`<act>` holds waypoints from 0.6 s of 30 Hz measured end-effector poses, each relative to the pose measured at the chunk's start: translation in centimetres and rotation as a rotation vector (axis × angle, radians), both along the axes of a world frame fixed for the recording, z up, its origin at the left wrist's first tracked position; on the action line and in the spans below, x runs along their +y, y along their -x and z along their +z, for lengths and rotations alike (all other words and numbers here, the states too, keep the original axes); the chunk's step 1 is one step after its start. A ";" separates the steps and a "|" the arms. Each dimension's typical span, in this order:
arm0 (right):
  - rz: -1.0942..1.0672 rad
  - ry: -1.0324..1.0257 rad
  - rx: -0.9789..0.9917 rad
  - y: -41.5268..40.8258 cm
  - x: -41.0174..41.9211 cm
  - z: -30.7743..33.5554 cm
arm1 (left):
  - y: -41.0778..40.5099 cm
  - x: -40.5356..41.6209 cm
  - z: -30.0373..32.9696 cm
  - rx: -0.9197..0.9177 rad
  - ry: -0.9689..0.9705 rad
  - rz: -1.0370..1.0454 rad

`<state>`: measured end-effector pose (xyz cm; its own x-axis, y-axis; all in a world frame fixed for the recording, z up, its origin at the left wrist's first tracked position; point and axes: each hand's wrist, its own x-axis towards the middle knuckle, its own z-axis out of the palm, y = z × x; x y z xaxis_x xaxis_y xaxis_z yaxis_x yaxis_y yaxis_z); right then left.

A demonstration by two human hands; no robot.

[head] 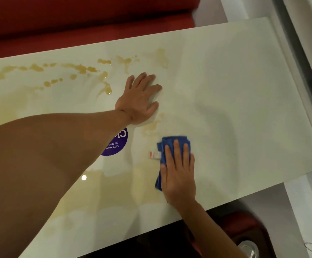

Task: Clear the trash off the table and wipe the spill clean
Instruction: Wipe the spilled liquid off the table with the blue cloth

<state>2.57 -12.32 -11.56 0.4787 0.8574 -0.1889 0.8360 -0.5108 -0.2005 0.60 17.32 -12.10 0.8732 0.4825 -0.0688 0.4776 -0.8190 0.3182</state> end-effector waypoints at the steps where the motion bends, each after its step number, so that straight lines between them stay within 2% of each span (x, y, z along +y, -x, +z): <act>1: 0.017 -0.017 0.011 -0.1 -0.5 -0.1 | 0.0 0.0 0.0 0.002 0.000 0.000; 8: 0.077 -0.032 -0.009 -7.3 6.3 -0.4 | -0.1 0.0 0.0 0.001 0.019 0.003; 13: -0.063 -0.032 -0.012 -14.9 14.5 -0.6 | -0.1 -0.1 -0.1 0.008 -0.011 -0.005; 18: -0.032 -0.051 -0.029 -12.3 13.2 -0.6 | 0.0 -0.2 0.0 -0.012 0.014 0.001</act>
